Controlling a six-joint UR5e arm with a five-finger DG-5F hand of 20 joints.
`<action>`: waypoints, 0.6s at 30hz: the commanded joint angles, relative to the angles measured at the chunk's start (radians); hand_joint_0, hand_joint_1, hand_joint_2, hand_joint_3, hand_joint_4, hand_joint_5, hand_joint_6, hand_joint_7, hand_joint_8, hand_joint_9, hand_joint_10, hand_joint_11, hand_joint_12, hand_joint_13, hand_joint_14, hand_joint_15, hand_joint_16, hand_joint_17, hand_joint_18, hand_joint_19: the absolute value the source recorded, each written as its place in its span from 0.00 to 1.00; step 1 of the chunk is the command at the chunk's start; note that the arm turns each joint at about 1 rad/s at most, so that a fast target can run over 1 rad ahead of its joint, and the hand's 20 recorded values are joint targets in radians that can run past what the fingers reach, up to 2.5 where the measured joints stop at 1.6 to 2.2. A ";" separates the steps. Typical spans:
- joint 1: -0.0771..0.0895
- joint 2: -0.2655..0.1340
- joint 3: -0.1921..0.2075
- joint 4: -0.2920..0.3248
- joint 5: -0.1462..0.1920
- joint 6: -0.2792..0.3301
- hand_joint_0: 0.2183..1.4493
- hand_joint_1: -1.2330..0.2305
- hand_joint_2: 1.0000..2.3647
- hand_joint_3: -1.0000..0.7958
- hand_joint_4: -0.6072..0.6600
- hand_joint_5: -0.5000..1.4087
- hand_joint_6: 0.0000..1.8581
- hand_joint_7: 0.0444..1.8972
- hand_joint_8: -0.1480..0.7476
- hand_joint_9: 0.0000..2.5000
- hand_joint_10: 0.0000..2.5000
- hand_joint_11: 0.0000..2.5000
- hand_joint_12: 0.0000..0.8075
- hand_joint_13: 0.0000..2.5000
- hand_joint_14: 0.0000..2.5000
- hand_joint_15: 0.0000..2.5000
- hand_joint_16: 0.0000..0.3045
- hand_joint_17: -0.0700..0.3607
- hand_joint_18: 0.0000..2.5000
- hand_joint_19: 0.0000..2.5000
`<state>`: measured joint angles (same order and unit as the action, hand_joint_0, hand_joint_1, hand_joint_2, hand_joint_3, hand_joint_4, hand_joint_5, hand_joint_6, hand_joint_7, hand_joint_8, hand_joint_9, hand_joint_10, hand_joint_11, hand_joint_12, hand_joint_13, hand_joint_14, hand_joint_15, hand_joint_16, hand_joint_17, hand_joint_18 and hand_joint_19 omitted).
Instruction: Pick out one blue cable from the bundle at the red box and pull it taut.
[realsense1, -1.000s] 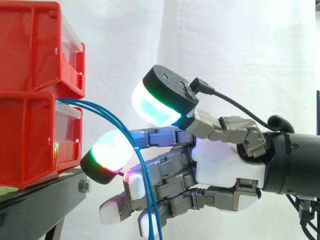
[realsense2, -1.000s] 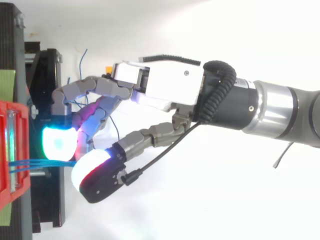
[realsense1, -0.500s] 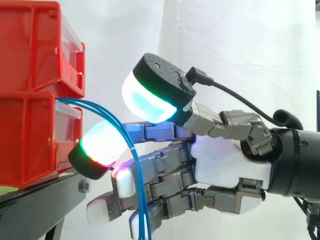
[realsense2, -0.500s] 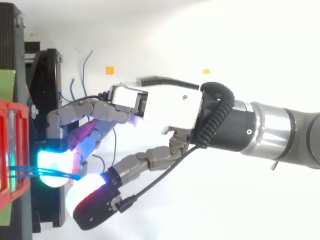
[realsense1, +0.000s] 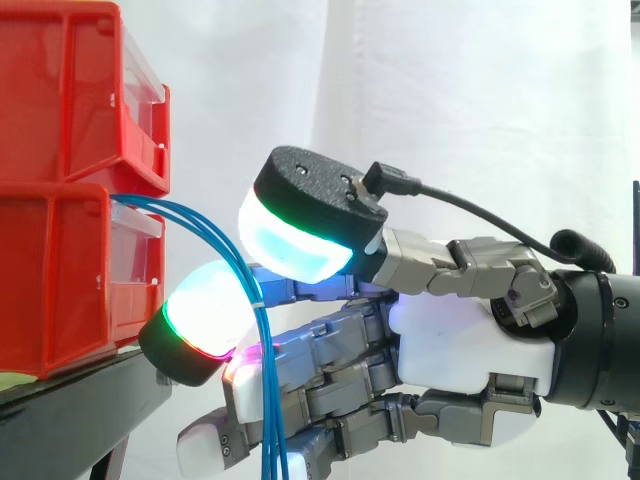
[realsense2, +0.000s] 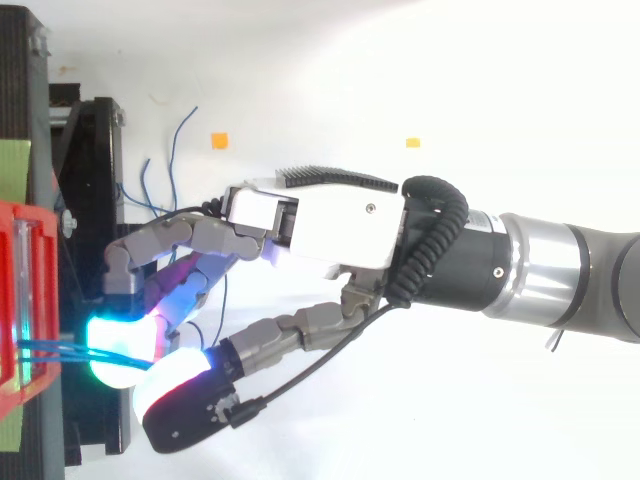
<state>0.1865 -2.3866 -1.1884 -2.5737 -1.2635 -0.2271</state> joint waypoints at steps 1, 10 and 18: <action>-0.002 0.000 0.000 -0.005 -0.007 0.002 0.28 0.39 0.02 0.43 0.52 0.18 0.44 0.49 0.42 0.37 0.01 0.28 0.38 0.28 0.01 0.16 0.14 0.39 0.30 0.26; -0.010 0.000 -0.002 -0.008 -0.030 0.022 0.31 0.35 0.02 0.47 0.46 0.17 0.50 0.47 0.42 0.36 0.01 0.29 0.38 0.28 0.01 0.16 0.14 0.38 0.30 0.25; -0.010 0.001 -0.002 -0.037 -0.040 0.023 0.34 0.33 0.02 0.47 0.40 0.17 0.51 0.50 0.41 0.37 0.01 0.29 0.37 0.28 0.01 0.16 0.14 0.38 0.31 0.25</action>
<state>0.1767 -2.3859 -1.1904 -2.6000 -1.2981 -0.2057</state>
